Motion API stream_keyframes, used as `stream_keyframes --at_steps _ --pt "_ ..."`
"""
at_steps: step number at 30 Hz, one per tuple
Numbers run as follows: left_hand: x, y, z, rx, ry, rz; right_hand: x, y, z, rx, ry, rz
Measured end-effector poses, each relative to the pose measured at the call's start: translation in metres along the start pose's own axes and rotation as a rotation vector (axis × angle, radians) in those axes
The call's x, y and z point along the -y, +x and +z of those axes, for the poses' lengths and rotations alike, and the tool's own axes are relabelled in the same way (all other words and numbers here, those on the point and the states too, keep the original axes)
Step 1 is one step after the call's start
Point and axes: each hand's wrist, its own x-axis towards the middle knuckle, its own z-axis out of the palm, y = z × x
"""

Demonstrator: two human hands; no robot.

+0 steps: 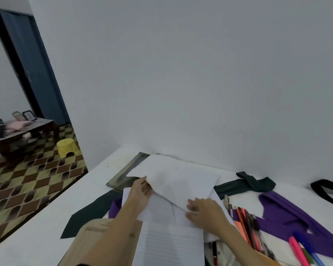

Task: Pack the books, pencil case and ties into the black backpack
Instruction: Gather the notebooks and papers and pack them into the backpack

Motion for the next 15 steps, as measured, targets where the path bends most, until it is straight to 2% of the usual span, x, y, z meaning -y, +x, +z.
stream_keyframes --at_steps 1,3,6,9,11,15 --pt "-0.002 0.002 0.003 0.019 0.025 0.018 -0.001 0.0 -0.001 -0.012 0.032 0.022" --pt "-0.006 0.004 0.011 0.026 0.218 0.087 -0.007 0.005 -0.007 0.02 0.181 0.092" --pt "-0.004 0.008 0.023 0.077 0.641 0.197 -0.015 0.015 -0.021 0.063 0.592 0.208" --pt "0.005 0.016 0.027 0.23 0.998 0.268 -0.02 0.018 -0.032 -0.18 1.006 0.422" --pt "0.009 0.021 0.028 0.227 1.152 0.29 -0.023 0.019 -0.033 -0.284 0.935 0.517" --pt "0.009 0.032 0.034 0.156 1.226 0.247 -0.026 0.02 -0.031 -0.262 0.894 0.636"
